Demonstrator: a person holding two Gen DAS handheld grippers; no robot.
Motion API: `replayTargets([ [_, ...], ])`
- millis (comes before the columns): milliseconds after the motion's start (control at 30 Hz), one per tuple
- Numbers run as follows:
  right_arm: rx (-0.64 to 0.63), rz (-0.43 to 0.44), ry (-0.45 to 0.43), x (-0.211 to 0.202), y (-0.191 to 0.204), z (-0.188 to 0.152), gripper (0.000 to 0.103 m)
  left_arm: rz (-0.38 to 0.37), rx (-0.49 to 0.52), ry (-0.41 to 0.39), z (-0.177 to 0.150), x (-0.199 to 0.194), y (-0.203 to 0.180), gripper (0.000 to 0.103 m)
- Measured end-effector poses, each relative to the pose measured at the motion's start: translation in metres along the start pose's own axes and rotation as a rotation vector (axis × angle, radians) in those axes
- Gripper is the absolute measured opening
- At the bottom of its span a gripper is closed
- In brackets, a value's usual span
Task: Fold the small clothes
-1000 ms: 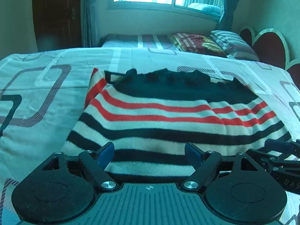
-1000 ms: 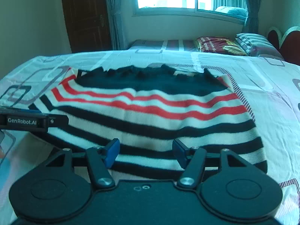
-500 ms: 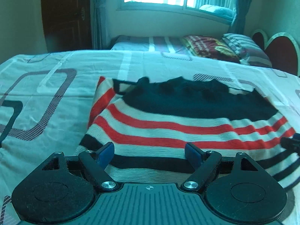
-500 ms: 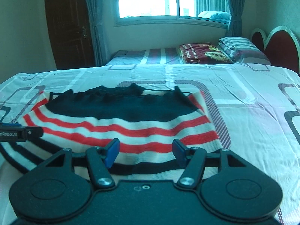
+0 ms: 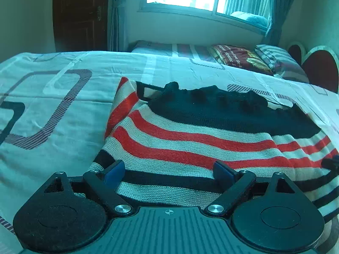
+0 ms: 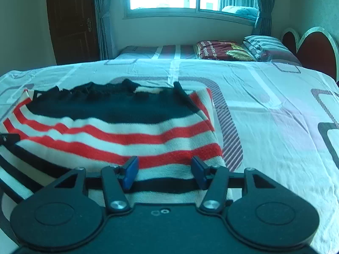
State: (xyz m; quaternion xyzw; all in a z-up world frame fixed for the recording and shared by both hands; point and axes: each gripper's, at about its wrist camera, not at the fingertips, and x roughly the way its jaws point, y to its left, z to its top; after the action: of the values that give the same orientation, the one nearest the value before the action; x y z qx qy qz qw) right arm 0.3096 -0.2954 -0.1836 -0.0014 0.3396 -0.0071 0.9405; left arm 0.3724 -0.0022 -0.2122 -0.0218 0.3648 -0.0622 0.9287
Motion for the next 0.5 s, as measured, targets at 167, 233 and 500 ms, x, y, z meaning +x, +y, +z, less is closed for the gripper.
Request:
replayTargets([
  [167, -0.011, 0.098, -0.023, 0.002, 0.026, 0.013, 0.056, 0.014, -0.047, 0.018, 0.007, -0.009, -0.001, 0.103],
  [233, -0.032, 0.122, -0.015, 0.01, 0.039, 0.016, 0.056, 0.028, -0.039, -0.007, 0.01, -0.014, -0.004, 0.103],
  [500, -0.085, 0.166, -0.022, 0.036, 0.077, 0.029, 0.056, 0.001, -0.001, -0.011, 0.033, 0.006, -0.017, 0.103],
])
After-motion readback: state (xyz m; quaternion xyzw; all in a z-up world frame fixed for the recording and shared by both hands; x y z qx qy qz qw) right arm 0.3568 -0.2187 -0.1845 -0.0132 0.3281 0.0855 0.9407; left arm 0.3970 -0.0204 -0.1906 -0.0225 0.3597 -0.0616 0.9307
